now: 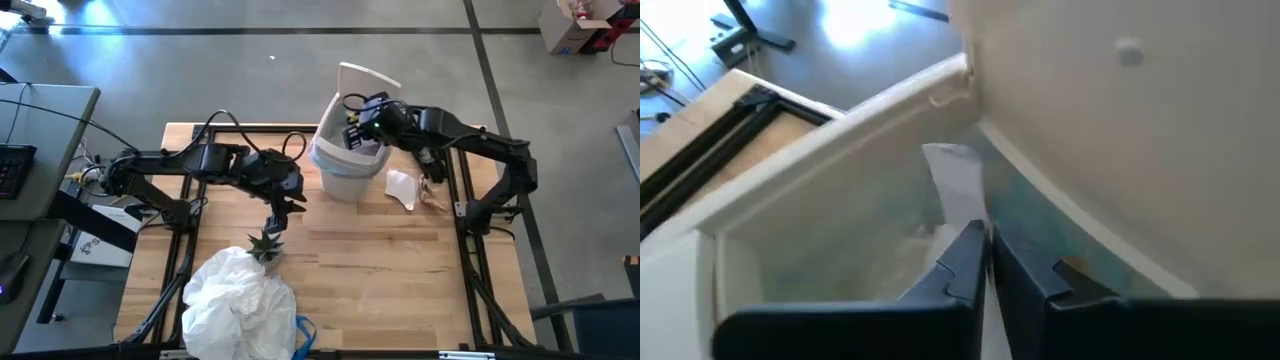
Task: Place trash/remove bag and relplace
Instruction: Put the white paper into the trash bin, then put the transparent plastic into the trash bin
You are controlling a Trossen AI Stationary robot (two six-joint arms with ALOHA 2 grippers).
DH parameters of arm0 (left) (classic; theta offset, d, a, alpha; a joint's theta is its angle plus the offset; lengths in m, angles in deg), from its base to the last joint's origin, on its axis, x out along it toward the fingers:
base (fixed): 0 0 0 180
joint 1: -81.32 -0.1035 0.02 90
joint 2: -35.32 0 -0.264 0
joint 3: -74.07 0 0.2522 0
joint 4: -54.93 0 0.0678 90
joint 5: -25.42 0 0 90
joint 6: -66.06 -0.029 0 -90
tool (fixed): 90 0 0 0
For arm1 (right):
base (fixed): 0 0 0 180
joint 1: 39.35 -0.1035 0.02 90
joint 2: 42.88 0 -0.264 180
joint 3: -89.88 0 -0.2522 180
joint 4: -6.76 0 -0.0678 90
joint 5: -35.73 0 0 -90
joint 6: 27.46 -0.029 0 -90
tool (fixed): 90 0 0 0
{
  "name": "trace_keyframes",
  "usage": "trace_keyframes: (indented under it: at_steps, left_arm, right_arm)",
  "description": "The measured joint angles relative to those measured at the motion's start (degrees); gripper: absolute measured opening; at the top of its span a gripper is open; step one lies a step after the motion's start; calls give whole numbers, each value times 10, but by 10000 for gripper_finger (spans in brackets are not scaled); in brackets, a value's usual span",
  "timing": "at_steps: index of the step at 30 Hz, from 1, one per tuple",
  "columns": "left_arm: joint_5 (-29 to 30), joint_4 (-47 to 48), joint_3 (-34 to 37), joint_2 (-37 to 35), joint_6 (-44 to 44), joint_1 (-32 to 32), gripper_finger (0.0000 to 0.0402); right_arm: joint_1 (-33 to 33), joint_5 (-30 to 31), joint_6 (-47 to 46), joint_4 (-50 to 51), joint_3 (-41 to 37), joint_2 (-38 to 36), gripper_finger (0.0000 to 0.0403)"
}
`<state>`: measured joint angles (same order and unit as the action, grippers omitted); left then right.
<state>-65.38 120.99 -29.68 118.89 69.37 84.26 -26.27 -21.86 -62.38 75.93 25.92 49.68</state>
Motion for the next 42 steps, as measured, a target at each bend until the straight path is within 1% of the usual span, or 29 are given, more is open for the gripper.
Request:
trace_keyframes:
  at_steps: [3, 8, 11, 15, 19, 23, 27, 29, 34, 37, 42]
  left_arm:
    - [-2, 3, 7, 0, 0, -3, 99]
    - [-7, 3, 21, 0, 8, -3, 99]
    - [-20, -1, 21, 0, 9, -7, 99]
    - [-46, -8, 21, 3, 9, -13, 99]
    - [-84, -22, 21, 20, 4, -14, 99]
    - [-137, -33, 21, 53, 0, -14, 99]
    - [-197, -50, 21, 94, -12, -13, 99]
    - [-216, -60, 21, 118, -29, -9, 99]
    - [-223, -64, 21, 191, -79, -1, 99]
    - [-222, -83, 21, 239, -77, 10, 99]
    - [-217, -120, 21, 301, -60, 50, 99]
  right_arm:
    - [4, -6, 17, -17, 0, 1, 36]
    - [5, -10, 17, -18, 0, 1, 107]
    - [1, -9, 8, -17, 0, -3, 146]
    - [-25, -7, 18, -28, 1, -13, 188]
    - [-68, -7, 51, -45, 1, -31, 217]
    - [-121, -9, 52, -50, 1, -53, 228]
    - [-187, -10, 39, -46, 2, -69, 227]
    - [-222, -11, 27, -40, 2, -70, 224]
    - [-304, -11, -26, -12, 1, -68, 212]
    - [-348, -3, -71, 17, 1, -67, 205]
    - [-413, 42, -143, 50, 0, -67, 199]
